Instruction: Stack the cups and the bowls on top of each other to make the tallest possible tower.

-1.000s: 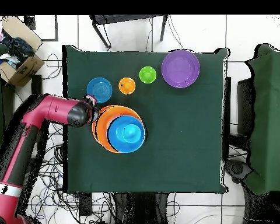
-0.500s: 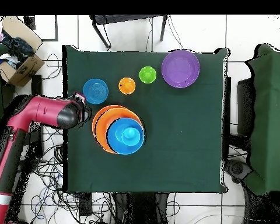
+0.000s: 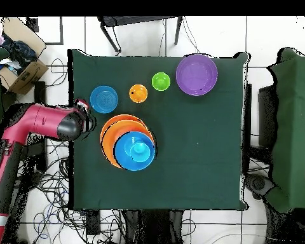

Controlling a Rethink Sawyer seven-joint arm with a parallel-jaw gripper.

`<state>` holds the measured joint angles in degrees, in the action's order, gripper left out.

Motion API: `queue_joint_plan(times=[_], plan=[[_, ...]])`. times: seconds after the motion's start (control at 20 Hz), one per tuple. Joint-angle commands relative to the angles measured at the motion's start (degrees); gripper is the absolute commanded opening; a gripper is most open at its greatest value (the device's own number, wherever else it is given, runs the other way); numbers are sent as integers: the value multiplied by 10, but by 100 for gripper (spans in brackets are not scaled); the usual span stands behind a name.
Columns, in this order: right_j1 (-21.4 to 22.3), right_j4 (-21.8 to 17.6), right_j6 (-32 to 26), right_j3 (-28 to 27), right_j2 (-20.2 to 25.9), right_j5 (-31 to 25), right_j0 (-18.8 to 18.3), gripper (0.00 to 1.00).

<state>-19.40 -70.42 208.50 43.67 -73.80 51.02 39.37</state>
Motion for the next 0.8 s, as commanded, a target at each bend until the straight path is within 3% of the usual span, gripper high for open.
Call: queue_joint_plan(times=[0.05, 0.8], plan=[[-15, 10, 128, 2, 80, 19, -8, 100], [-64, -16, 333, 25, 22, -18, -2, 100]])
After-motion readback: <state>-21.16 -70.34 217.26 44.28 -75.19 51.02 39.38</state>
